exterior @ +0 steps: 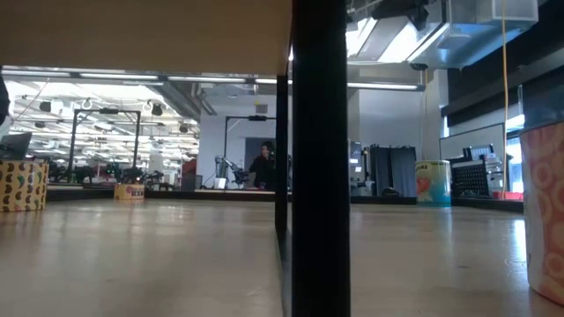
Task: Pick and place cans onto a shelf
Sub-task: Put the left canned tomato on the shelf
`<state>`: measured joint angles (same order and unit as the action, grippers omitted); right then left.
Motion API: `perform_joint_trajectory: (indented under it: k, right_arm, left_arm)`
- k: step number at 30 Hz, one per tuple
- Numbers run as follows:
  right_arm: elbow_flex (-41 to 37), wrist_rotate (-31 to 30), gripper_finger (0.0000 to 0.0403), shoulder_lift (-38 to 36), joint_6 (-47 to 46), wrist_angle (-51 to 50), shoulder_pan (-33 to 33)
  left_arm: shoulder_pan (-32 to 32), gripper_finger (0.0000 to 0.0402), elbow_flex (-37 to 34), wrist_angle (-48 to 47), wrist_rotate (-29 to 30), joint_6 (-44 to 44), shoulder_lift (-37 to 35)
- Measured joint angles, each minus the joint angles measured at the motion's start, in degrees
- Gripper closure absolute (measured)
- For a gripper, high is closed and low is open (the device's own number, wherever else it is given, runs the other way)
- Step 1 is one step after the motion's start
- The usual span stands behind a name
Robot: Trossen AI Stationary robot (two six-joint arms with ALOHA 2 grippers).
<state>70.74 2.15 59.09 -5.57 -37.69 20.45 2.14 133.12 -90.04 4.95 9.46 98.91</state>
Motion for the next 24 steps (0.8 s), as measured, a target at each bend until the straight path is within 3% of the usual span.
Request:
perform_joint_trajectory:
  k: [13,24]
  right_arm:
    - [0.00,-0.09,0.0399,0.00,-0.11,0.07,0.00]
    - [0.00,-0.18,0.0399,0.02,-0.15,0.18,-0.02]
  left_arm:
    - [-16.49,0.0401,-0.05,0.02,0.02,5.54,-1.47]
    - [-32.62,0.0401,-2.03,0.07,3.37,19.56,-2.85]
